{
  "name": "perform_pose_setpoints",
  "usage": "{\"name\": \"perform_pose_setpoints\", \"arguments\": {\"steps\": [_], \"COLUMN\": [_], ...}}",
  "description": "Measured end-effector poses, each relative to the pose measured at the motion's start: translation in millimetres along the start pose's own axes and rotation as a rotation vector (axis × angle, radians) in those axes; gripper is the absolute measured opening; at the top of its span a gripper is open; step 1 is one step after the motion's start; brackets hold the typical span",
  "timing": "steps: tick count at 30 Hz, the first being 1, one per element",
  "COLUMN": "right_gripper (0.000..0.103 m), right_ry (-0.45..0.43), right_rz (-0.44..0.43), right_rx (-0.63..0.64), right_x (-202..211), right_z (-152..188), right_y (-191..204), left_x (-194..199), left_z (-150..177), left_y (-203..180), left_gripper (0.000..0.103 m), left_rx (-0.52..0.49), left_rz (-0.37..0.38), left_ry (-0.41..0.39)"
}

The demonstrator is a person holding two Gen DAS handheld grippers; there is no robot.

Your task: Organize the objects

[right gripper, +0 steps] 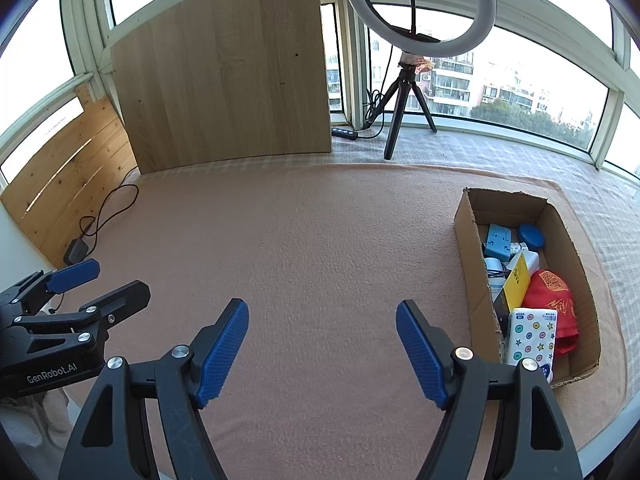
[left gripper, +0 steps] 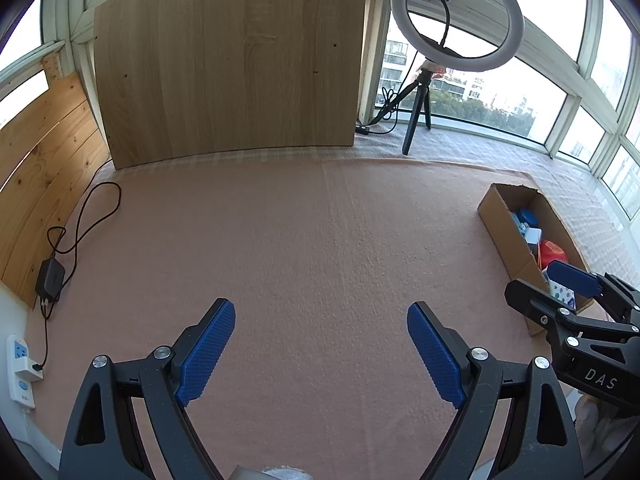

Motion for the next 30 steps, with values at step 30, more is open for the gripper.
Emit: {"name": "perform_pose_setpoints", "arguments": {"steps": [30], "right_gripper": [0.073], "right_ry": [0.032], "right_rz": [-0.009], "right_rx": [-0.016], "right_x": [-12], "right_z": [6], "right_y": [-3], "left_x": [-16], "left_z": [5], "left_y": [3], "left_gripper": [0.09], "left_rx": [0.006], "left_rz": [0.003], "left_ry": [0.029]}}
Point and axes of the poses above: each gripper's, at about its wrist camera, not at the fingertips, and x roughly against the way its jaws point, y to its left, z to its underside, the point moved 7 cm from there along -x, roughly the way its jaws point, and after that the axes turned 8 degrees about -z, right-handed, at the moved point
